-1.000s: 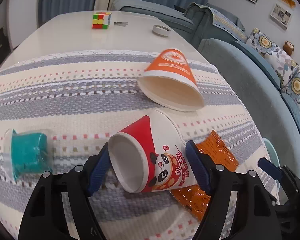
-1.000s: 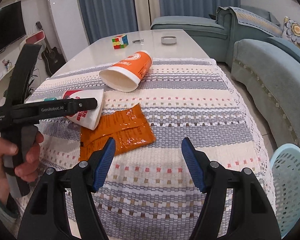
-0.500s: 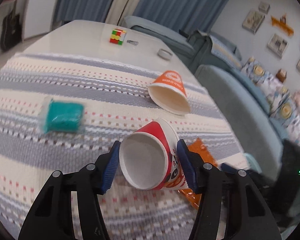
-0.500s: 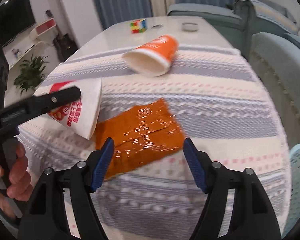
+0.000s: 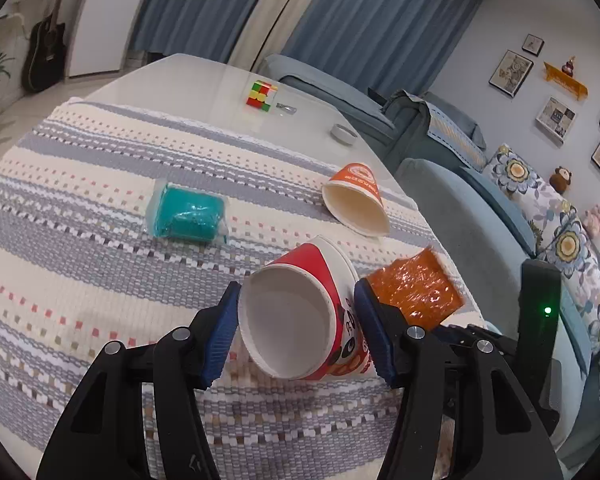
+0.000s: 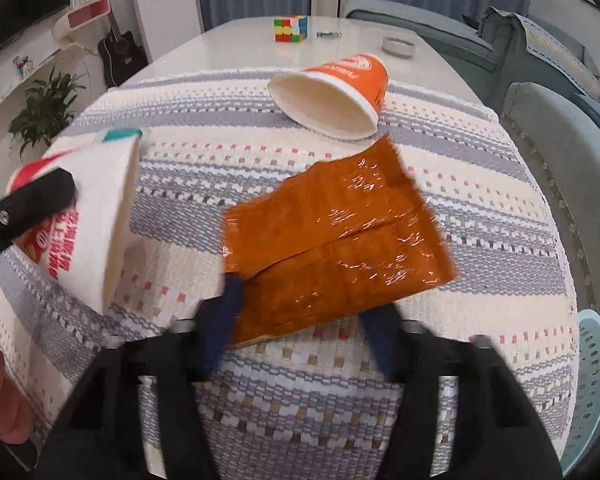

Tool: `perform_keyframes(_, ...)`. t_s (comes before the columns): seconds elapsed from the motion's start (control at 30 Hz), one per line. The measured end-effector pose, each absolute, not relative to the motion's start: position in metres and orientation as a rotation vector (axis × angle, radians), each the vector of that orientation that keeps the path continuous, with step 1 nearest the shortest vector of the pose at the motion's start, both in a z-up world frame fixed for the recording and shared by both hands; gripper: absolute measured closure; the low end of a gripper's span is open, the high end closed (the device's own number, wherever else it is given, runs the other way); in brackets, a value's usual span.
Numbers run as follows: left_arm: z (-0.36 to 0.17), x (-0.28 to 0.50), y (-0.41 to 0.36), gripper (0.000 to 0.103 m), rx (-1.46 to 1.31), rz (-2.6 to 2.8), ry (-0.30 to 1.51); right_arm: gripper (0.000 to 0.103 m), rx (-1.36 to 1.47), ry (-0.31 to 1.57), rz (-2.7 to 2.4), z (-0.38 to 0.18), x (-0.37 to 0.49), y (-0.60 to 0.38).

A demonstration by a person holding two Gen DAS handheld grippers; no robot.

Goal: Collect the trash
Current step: 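Grasp the red-white paper cup with the left tool while the right tool grasps the orange foil packet, then carry the cup and foil packet over the blue basket and open both tools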

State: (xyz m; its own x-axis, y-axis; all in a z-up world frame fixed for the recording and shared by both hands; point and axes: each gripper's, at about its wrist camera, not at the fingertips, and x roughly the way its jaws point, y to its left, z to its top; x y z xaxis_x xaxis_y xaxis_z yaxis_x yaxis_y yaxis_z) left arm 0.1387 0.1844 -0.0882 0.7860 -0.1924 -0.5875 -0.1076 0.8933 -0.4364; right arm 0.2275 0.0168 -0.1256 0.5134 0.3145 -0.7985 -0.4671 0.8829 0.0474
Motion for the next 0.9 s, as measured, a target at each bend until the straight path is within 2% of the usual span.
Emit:
perform_keyframes(0.03, -0.089, 0.139, 0.184, 0.048, -0.476, -0.051, 0.672, 0.077, -0.180, 0.910, 0.483, -0.125, 0.226, 0.017)
perform_keyframes(0.07, -0.088, 0.140, 0.184, 0.048, -0.477, -0.054, 0.671, 0.087, -0.181, 0.900, 0.487, -0.123, 0.222, 0.015)
perform_keyframes(0.17, -0.084, 0.141, 0.180, 0.048, -0.474, -0.071, 0.662, 0.099, -0.161, 0.860, 0.481, -0.116, 0.217, 0.010)
perform_keyframes(0.47, -0.034, 0.141, 0.136, 0.048, -0.417, -0.173, 0.603, 0.100, -0.032, 0.737, 0.440, -0.050, 0.192, -0.061)
perform_keyframes(0.67, 0.016, 0.144, 0.064, 0.048, -0.327, -0.277, 0.549, 0.100, 0.044, 0.696, 0.321, -0.011, 0.173, -0.150)
perform_keyframes(0.9, 0.042, 0.152, -0.042, 0.048, -0.255, -0.404, 0.555, 0.100, 0.150, 0.739, 0.155, -0.008, 0.163, -0.257)
